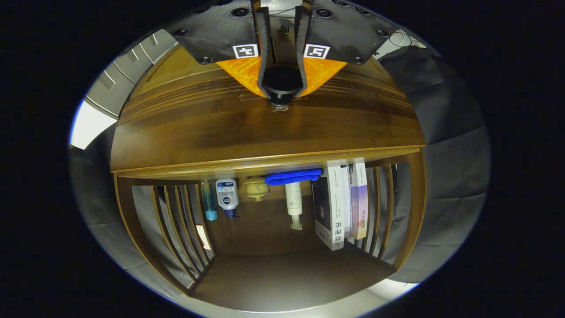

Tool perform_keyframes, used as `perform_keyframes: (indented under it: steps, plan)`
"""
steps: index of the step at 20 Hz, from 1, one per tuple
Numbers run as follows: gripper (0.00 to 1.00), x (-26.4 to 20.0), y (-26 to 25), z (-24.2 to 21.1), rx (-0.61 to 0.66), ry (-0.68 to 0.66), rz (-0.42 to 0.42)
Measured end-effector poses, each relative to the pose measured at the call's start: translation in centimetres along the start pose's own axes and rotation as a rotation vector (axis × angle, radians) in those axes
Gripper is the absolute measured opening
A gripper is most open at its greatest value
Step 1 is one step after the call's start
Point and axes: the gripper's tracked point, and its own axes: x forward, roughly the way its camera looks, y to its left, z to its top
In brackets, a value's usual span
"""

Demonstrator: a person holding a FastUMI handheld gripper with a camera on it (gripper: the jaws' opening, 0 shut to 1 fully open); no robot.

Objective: Pull open the drawer, take out the items inside it, and place them on the countertop above the cabinet.

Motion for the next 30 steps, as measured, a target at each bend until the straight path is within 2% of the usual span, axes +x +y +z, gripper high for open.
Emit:
perform_keyframes:
  steps: [30]
  plan:
    - [0.23,-11.4,1.4,-2.6,-0.046,0.006,0.008]
